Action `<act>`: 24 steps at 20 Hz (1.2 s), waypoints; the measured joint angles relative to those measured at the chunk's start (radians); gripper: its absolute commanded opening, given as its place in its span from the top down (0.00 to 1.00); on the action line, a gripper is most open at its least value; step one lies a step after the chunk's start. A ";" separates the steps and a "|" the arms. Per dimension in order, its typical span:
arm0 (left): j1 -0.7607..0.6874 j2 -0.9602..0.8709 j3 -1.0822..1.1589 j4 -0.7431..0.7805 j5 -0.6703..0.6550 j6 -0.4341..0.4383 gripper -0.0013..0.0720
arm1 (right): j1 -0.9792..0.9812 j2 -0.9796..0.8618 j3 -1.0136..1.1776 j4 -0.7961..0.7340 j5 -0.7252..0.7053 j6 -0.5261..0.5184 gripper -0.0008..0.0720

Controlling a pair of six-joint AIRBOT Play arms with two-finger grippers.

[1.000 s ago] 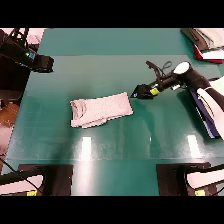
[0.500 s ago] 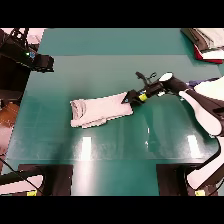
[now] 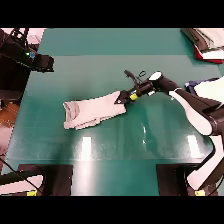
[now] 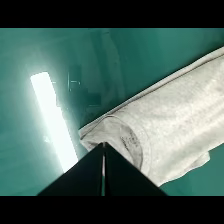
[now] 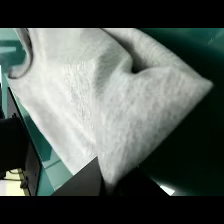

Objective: Fold the shirts.

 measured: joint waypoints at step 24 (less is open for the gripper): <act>0.000 0.000 0.000 -0.110 0.000 -0.006 0.95 | -0.949 0.403 0.044 -0.072 -0.186 -0.004 0.97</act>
